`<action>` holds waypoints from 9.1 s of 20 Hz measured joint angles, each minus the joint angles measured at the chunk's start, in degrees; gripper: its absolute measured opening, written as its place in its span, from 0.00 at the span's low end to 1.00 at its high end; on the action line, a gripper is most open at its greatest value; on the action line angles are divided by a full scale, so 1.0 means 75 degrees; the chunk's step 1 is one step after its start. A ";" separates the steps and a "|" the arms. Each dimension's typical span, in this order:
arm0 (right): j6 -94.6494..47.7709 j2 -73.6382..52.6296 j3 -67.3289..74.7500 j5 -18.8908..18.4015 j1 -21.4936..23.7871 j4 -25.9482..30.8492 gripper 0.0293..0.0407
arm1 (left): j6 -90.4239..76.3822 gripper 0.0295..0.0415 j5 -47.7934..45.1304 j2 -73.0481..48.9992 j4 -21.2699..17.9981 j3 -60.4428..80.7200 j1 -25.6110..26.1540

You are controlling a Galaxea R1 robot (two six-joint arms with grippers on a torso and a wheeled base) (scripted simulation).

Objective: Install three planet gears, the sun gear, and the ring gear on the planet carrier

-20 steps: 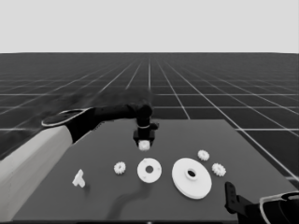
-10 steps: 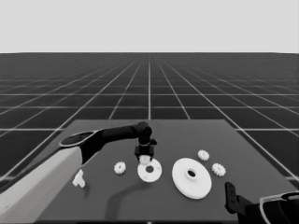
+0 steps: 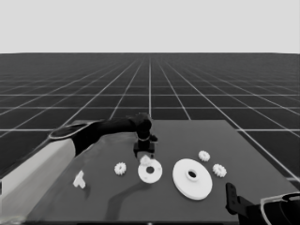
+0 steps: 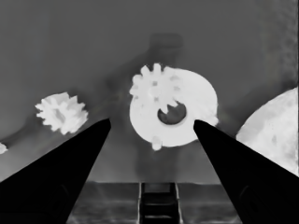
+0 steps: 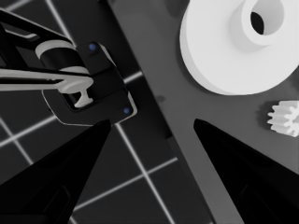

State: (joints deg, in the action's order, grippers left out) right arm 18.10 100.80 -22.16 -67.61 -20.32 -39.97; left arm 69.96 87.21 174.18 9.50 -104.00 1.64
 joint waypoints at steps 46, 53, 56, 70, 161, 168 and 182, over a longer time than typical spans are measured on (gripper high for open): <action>0.0000 0.0000 0.0000 0.0000 0.0000 0.0000 0.81 | 0.0162 0.14 0.0437 -0.3324 -0.1512 0.3520 -0.1838; 0.0000 0.0000 0.0000 0.0000 0.0000 0.0000 0.81 | 0.2476 0.14 0.0375 -0.1097 -0.1630 0.3621 -0.1935; 0.0000 0.0000 0.0000 0.0000 0.0000 0.0000 0.81 | 0.2622 0.14 0.0369 -0.0792 -0.1636 0.3460 -0.1945; 0.0000 0.0000 0.0000 0.0000 0.0000 0.0000 0.81 | 0.1909 0.41 0.0100 -0.0546 0.1469 0.2407 0.1170; 0.7379 0.9074 -0.9903 -0.2243 0.1610 0.2869 0.69 | -1.2008 0.75 -0.6460 -0.9817 0.1103 1.0674 -0.2833; 0.7377 0.9075 -0.9909 -0.2240 0.1606 0.2865 0.81 | -1.2008 0.75 -0.6460 -0.9817 0.1103 1.0674 -0.2833; 0.5280 0.3652 -0.6217 -0.3195 0.4550 0.5645 0.81 | -1.2008 0.75 -0.6460 -0.9817 0.1103 1.0674 -0.2833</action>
State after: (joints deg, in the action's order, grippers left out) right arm 57.70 128.19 -68.79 -91.58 13.81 2.36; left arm -20.10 38.76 100.55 17.77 -23.94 -19.61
